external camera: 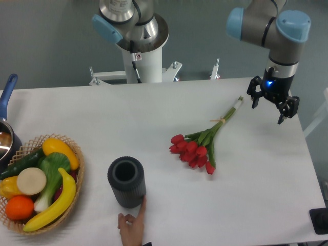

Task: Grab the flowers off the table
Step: 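Move the open gripper toward the stems of the red tulip bunch, then lower the gripper over the tied stems just above the blooms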

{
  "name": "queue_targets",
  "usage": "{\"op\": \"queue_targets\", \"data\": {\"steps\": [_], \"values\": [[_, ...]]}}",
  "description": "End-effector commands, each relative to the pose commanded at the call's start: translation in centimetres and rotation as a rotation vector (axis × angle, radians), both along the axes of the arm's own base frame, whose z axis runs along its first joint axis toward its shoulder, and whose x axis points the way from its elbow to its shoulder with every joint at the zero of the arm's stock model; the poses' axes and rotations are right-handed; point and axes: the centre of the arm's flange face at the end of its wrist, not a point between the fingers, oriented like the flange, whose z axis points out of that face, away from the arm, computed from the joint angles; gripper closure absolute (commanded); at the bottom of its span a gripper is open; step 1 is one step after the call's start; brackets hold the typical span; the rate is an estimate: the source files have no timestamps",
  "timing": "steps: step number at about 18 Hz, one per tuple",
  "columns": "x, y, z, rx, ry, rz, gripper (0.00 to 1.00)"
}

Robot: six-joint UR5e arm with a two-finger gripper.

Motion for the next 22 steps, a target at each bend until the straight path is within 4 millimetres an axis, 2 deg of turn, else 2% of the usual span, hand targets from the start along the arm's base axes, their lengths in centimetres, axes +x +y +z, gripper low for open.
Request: {"op": "queue_targets", "data": {"steps": [5,8,14,18,20,22], "values": [[1.1,0.6,-1.5,0.04,-0.042,-0.004,0.0],[1.7,1.1,-1.8,0.111,-0.09,0.092,0.0],[3.9,1.8,-4.0,0.092,-0.145,0.095,0.0],[5.9,1.8,-6.5,0.051,-0.194,0.084,0.0],[6.7,3.1,-6.9,0.027,-0.196,0.059,0.0],[7.2,3.5,-7.1,0.005,-0.196,0.048,0.0]]}}
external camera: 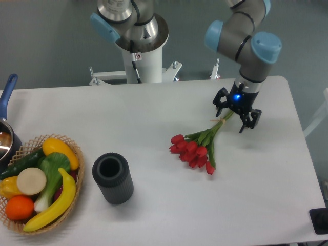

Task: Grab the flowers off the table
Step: 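Lower the gripper over the tied stems just above the blooms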

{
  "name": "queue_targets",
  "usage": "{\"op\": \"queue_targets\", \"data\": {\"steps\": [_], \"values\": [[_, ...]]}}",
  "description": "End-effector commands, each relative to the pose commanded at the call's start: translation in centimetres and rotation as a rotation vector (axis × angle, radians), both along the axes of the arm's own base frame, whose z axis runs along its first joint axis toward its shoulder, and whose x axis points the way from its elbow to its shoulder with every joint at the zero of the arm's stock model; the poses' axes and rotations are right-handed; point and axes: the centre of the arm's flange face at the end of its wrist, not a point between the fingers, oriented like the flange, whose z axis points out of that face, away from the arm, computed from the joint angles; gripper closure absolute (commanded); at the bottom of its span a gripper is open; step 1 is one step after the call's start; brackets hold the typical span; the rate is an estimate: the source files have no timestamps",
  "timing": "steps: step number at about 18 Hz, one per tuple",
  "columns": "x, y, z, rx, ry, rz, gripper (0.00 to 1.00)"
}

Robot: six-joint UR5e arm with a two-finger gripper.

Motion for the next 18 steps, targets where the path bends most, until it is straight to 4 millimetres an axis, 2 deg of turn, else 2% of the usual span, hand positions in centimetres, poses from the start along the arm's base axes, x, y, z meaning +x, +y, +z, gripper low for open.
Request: {"op": "queue_targets", "data": {"steps": [4,9,12,18], "values": [[0.8,1.1,-0.2,-0.044,0.012,-0.032,0.0],[2.1,2.6,-1.6,-0.113,0.007,-0.081,0.0],[2.3,2.7,-2.8,-0.119,-0.018,-0.087,0.0],[2.3,2.7,-3.4,-0.117,-0.03,-0.083,0.0]]}}
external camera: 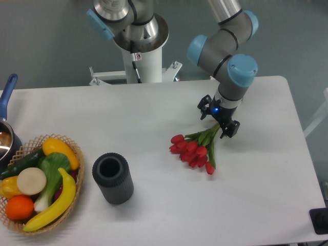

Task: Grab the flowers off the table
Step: 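Lower the gripper over the tied stems just above the blooms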

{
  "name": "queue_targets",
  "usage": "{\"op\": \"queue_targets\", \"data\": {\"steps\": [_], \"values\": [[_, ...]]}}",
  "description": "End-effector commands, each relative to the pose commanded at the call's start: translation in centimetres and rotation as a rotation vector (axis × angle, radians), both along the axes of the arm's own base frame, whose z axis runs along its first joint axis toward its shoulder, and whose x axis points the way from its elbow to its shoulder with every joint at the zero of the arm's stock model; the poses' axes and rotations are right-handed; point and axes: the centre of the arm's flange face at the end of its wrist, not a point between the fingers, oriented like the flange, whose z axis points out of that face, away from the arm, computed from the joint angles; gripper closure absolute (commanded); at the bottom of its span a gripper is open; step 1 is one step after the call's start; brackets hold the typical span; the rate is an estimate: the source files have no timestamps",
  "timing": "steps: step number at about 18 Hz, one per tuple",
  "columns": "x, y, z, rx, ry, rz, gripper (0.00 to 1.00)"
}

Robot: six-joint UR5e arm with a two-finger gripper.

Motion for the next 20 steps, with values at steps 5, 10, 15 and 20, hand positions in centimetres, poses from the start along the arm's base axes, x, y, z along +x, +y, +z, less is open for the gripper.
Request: {"op": "queue_targets", "data": {"steps": [5,10,15,20], "values": [[0.1,0.5,-0.6,-0.001,-0.001,-0.009,0.0],[0.1,0.6,-1.2,-0.004,-0.01,-0.011,0.0],[0.0,0.6,-1.1,0.0,-0.01,-0.011,0.1],[-0.2,0.4,-1.1,0.0,-0.008,-0.006,0.32]]}}
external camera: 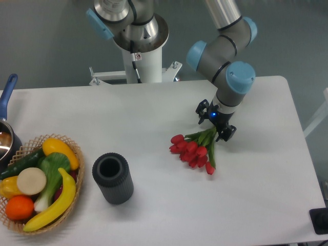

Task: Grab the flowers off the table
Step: 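Lower the gripper over the tied stems just above the blooms, then close the gripper around the tulip stems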

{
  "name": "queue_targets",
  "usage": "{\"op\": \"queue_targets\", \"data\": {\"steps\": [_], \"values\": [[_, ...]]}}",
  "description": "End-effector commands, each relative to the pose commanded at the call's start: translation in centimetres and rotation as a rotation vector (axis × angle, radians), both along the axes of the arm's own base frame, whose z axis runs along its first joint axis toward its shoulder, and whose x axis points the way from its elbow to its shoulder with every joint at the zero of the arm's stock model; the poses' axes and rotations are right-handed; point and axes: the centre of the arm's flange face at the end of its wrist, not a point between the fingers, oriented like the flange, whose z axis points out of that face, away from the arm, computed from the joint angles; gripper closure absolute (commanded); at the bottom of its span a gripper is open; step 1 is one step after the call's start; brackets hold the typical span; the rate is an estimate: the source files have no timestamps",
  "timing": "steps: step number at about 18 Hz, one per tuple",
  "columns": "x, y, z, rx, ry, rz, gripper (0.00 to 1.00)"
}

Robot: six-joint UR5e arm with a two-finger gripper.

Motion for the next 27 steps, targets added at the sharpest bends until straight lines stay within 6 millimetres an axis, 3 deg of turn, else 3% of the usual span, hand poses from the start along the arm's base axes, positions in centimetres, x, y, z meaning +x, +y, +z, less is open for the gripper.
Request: {"op": "queue_targets", "data": {"steps": [6,18,24,27], "values": [[-0.2,-0.1,0.2,0.0,0.001,0.003,0.52],[-0.4,-0.1,0.8,-0.002,0.004,0.061,0.79],[-0.4,-0.2,1.1,0.0,0.01,0.062,0.79],[-0.6,-0.2,2.5,0.008,0.035,0.064,0.79]]}}
